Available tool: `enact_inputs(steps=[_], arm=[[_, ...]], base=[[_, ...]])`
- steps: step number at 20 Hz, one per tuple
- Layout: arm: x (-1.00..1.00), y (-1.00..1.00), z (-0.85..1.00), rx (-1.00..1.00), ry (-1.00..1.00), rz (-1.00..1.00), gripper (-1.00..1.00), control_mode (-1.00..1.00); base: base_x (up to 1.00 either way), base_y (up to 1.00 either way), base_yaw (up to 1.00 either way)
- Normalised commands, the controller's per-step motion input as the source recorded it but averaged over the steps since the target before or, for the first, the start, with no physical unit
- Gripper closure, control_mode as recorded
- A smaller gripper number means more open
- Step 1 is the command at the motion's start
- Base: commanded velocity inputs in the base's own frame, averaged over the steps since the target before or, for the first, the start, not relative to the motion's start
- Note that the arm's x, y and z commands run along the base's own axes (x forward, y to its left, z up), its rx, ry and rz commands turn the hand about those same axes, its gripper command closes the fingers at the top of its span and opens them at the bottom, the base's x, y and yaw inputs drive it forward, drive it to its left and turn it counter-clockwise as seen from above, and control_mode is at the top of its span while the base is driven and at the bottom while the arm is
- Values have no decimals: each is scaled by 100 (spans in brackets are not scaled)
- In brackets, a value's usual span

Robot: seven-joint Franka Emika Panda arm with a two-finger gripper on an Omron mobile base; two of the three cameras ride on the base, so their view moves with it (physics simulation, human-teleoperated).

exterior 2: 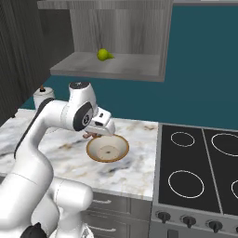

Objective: Pick the mushroom from the cabinet and place it in the bowl. Then pick the bowl and place it in the sink. Then turn on the sink facuet.

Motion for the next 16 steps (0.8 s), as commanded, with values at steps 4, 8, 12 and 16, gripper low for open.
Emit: enact_inputs(steps=[4, 8, 12, 16], arm=[[46, 0, -70, 0, 13, 0, 100, -100], [48, 0, -56, 0, 10, 0, 100, -100], [36, -1, -56, 0, 4, 0, 100, -100], [30, 0, -54, 0, 0, 0, 100, -100]], base=[[0, 0, 0], [0, 0, 0], [0, 0, 0], [0, 0, 0]])
